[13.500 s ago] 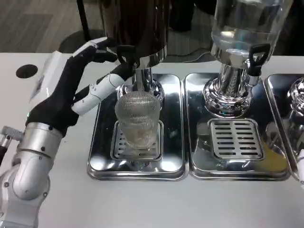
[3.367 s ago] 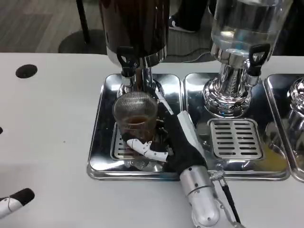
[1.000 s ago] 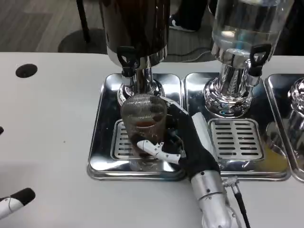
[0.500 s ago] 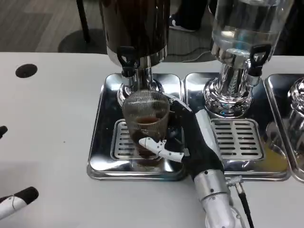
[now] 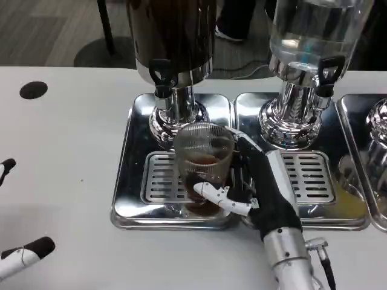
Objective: Grasp the cup under the faucet to collect the drink, then remove the cup.
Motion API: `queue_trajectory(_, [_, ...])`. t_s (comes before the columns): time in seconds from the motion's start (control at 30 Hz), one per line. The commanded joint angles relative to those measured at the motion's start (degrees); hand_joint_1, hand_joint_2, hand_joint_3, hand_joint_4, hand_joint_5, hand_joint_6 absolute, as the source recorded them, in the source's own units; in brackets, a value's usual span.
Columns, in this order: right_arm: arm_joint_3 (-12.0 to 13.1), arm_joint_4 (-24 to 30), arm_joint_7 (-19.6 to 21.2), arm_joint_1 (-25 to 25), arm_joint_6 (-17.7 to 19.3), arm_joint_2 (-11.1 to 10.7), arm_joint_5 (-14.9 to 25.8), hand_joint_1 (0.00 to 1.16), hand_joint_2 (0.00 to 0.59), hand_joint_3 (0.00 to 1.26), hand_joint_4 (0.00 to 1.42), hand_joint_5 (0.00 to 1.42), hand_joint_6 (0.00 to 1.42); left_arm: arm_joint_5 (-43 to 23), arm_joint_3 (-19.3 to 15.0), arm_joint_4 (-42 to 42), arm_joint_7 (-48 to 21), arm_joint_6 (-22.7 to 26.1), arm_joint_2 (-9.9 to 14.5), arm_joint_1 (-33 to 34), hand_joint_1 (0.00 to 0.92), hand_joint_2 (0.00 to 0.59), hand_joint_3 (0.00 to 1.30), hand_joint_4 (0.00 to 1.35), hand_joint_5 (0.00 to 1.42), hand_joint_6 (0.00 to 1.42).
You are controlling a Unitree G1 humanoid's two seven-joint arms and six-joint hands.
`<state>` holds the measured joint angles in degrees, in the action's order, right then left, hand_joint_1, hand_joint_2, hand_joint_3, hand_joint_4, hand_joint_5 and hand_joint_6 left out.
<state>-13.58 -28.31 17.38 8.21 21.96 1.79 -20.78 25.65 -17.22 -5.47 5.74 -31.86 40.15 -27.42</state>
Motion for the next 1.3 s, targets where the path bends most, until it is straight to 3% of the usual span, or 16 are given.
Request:
queue_trajectory(0.03, [0.45, 3.42, -0.23, -1.11, 1.94, -0.08, 0.80, 0.85, 0.208, 0.29, 0.33, 0.37, 0.37, 1.27, 0.28, 0.61, -0.46, 0.56, -0.14, -0.20, 0.000, 0.033, 0.00, 0.00, 0.00, 0.00])
queue_trajectory(0.4, [1.33, 7.80, -1.39, -4.08, 2.10, -1.21, 0.82, 0.85, 0.215, 0.29, 0.34, 0.37, 0.37, 2.19, 0.59, 1.34, -0.73, 1.19, -0.29, -0.06, 0.000, 0.033, 0.00, 0.00, 0.00, 0.00])
queue_trajectory(1.3, [3.58, 20.92, -3.07, -18.48, 5.41, -5.38, 1.98, 0.84, 0.222, 0.31, 0.35, 0.38, 0.37, 2.74, 0.92, 3.59, -1.01, 2.32, -0.84, 0.33, 0.000, 0.033, 0.00, 0.00, 0.00, 0.00])
